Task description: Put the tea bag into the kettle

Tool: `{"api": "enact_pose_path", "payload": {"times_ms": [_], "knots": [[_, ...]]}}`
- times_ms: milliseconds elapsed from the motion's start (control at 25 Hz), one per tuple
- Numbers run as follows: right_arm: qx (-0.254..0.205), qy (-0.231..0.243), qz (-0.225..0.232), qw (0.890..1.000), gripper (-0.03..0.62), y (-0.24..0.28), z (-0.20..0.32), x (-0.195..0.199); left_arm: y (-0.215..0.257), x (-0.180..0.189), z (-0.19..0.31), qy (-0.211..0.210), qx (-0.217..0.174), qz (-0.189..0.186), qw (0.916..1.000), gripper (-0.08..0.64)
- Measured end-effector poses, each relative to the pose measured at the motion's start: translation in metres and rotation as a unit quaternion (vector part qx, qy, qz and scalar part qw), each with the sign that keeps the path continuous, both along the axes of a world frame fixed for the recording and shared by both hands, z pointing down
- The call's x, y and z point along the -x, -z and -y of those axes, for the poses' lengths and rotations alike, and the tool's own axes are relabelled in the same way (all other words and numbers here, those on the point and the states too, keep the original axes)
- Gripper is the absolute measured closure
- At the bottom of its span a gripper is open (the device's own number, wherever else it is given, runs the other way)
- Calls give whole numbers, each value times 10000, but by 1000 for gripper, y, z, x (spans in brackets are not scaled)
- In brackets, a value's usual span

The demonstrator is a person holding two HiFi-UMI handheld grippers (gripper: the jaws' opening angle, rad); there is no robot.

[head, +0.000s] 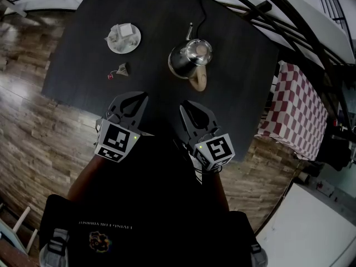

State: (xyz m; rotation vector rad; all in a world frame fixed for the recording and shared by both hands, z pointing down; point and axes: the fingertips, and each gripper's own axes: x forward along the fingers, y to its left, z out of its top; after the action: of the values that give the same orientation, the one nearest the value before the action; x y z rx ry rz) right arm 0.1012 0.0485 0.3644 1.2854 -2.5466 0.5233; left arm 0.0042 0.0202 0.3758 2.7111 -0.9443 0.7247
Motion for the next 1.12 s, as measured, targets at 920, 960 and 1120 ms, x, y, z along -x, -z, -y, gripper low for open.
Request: {"api": "enact_pose_path", "payload": {"times_ms": [920,960,1120], "knots": [[423,417,-214,9980,557,-20,38,64,-34,70,33,377,277,124,9988,554],[456,431,-221,9978,557,-23,40,67,-37,74,35,391,300,131,9987,554],[565,469,-259,9970,557,-28,50,78,-48,86,44,428,399,188,9981,554]]}}
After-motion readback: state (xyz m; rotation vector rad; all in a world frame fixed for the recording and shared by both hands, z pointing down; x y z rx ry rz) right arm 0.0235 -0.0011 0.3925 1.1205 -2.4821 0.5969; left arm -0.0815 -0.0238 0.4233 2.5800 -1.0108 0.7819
